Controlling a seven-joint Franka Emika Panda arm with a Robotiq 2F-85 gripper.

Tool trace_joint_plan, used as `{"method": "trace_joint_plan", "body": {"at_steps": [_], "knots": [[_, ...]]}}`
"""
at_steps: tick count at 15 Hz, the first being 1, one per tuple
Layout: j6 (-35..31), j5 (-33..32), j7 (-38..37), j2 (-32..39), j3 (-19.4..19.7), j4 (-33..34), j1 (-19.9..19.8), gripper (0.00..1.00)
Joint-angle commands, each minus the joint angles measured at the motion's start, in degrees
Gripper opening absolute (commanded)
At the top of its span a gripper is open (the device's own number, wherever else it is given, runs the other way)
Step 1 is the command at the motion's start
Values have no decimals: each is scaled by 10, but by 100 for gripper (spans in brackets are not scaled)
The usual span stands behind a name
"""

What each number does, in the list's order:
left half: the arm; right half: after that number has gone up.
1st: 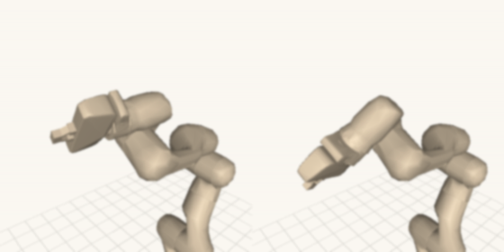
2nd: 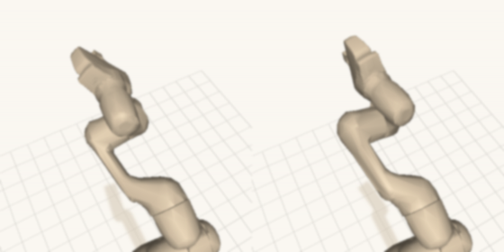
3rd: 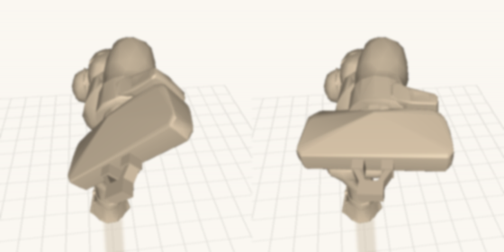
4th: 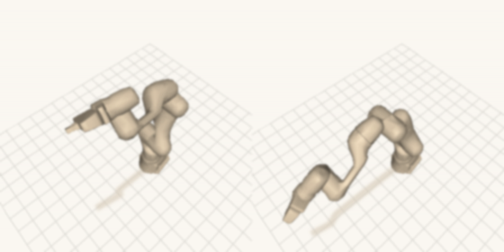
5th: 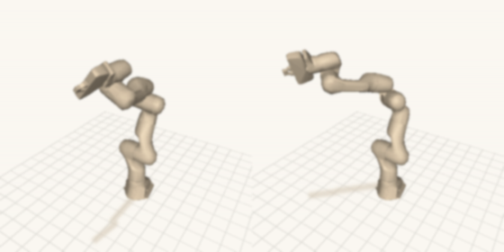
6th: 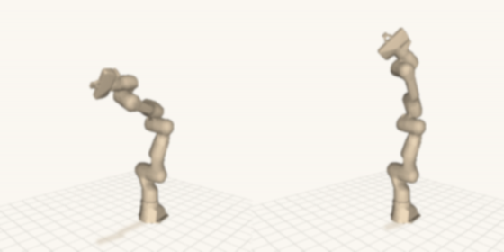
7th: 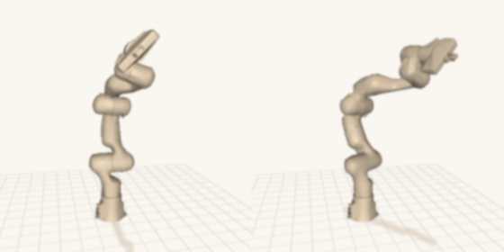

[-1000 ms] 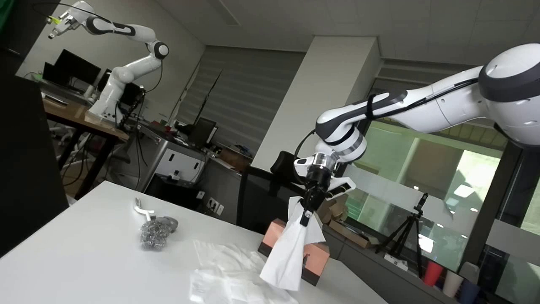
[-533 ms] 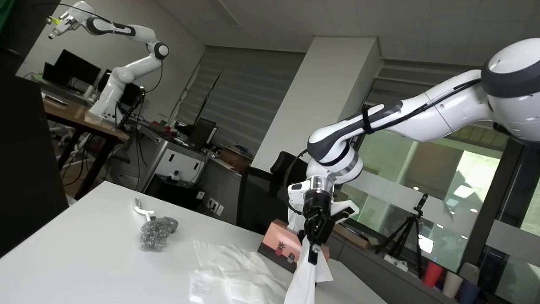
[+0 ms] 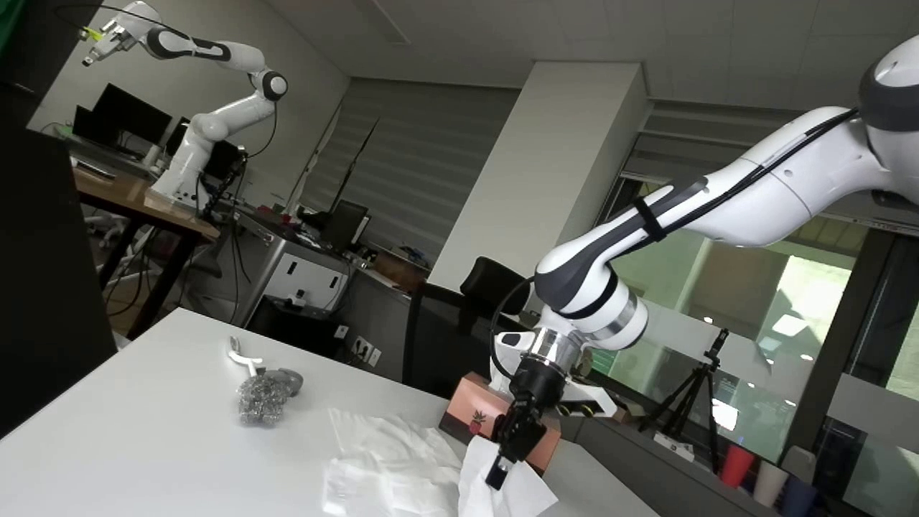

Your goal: Take a tissue from the tissue box and place it on the table

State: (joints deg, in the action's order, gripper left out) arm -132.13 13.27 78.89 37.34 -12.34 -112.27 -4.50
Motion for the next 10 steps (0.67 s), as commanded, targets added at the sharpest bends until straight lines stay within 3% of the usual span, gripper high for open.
{"method": "trace_joint_plan", "body": {"at_steps": [1,4,7,8,9,10], "knots": [[-161,63,0,-60,-28,-124,-24,47],[-309,120,12,-69,-77,-185,-59,67],[-468,139,8,-58,-162,-227,-127,89],[-518,172,33,-53,-178,-235,-133,95],[-572,171,29,-45,-205,-243,-154,99],[-623,167,23,-39,-206,-248,-152,100]]}}
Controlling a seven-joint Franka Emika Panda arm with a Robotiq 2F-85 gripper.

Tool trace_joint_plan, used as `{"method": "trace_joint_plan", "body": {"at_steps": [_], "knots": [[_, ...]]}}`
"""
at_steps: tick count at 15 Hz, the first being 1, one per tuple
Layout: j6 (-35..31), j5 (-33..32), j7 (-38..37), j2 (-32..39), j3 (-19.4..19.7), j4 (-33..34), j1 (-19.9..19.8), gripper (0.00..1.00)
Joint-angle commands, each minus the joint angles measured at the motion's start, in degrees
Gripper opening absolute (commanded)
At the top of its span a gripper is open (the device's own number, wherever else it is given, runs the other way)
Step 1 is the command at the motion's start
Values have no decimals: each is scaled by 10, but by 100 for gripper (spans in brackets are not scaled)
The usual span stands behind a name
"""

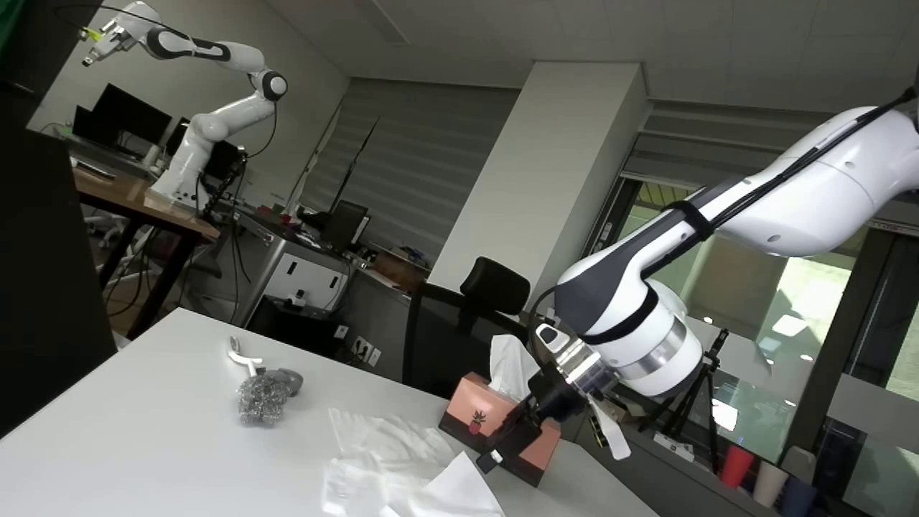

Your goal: Take a tissue from the tissue box and place it on the table

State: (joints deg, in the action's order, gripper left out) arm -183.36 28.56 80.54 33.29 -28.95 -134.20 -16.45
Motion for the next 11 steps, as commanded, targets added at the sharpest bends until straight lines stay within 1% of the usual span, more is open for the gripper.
{"method": "trace_joint_plan", "body": {"at_steps": [1,2,3,4,5,6,11], "knots": [[-148,9,2,1,-28,-35,-19,100],[-144,12,13,-16,16,-40,19,100],[-135,21,30,-25,47,-41,46,100],[-133,6,13,3,1,-27,4,100],[-134,7,18,0,24,-27,22,100],[-135,8,20,-1,37,-27,33,100],[-135,8,24,-6,43,-28,41,100]]}}
